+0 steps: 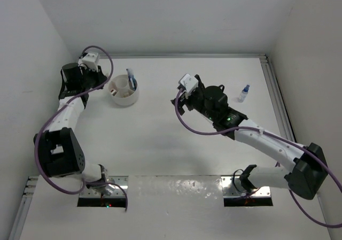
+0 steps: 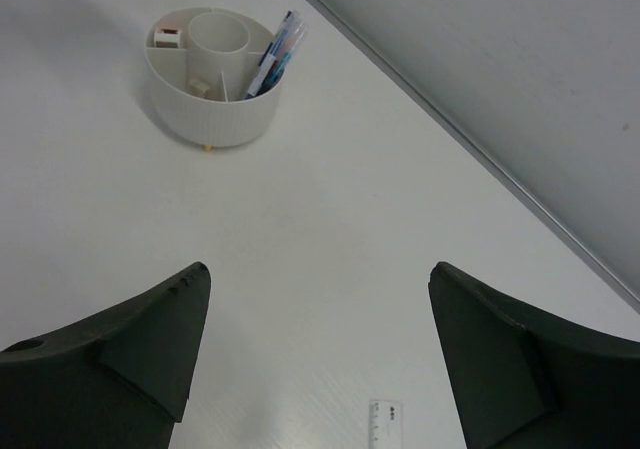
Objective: Sort the stationery into containers
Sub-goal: Place the stationery in the storage box.
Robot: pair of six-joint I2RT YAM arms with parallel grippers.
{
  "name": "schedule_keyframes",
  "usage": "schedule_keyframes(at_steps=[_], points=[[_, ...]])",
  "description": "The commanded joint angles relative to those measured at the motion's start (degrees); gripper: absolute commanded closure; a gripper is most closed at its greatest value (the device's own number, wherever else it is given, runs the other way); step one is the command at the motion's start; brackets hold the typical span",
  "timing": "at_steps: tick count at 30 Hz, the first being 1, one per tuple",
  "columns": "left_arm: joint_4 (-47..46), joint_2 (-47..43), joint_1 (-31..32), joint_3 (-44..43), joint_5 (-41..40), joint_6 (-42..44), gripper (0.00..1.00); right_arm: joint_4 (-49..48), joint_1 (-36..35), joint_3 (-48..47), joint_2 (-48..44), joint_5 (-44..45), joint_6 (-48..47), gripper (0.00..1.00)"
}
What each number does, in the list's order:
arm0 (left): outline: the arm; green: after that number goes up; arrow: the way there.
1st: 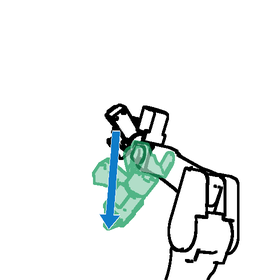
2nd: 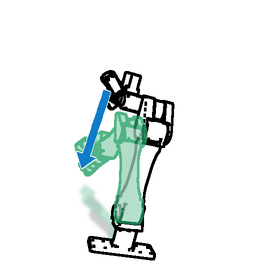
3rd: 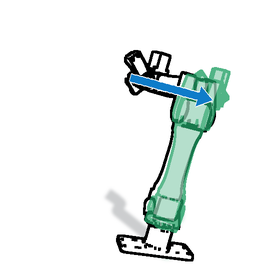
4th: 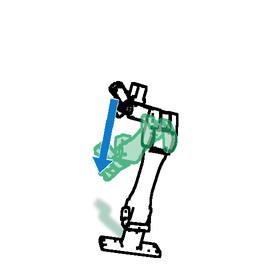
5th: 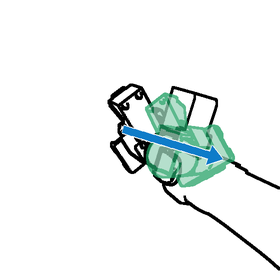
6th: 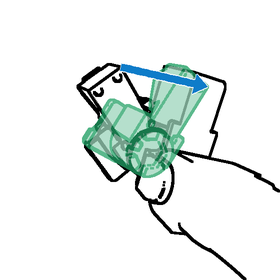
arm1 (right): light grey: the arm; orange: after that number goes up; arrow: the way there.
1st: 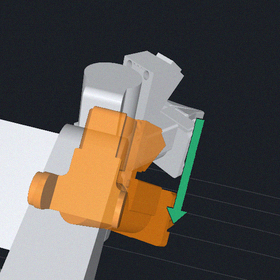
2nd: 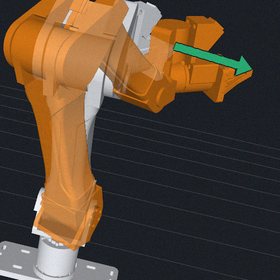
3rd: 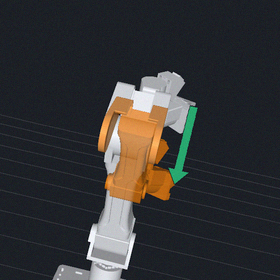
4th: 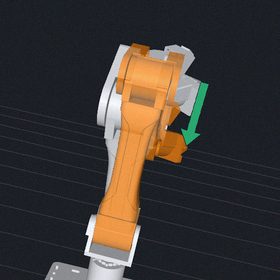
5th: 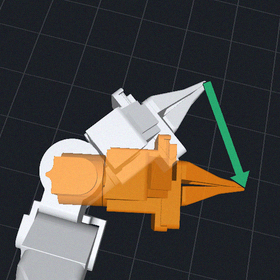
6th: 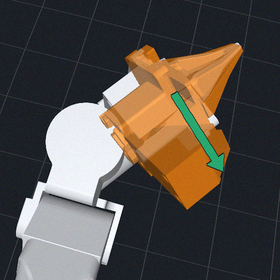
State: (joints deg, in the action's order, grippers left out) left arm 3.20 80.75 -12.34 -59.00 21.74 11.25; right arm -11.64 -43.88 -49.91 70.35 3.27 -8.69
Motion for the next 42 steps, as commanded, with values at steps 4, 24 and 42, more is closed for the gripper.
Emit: schedule_keyframes(at_steps=[4,24,42], points=[[-11.73,3.79,-2.95,-0.67,21.13,19.22,1.00,-1.73,1.16,-1.59,1.72,-0.10,1.92,0.12],[-11.90,12.41,-3.83,1.70,21.42,27.34,1.00,1.09,3.27,-4.40,5.41,-0.54,1.39,0.12],[-14.89,15.75,-4.45,3.37,20.89,31.21,0.97,2.76,3.89,-7.13,7.96,-1.60,1.48,0.11]])
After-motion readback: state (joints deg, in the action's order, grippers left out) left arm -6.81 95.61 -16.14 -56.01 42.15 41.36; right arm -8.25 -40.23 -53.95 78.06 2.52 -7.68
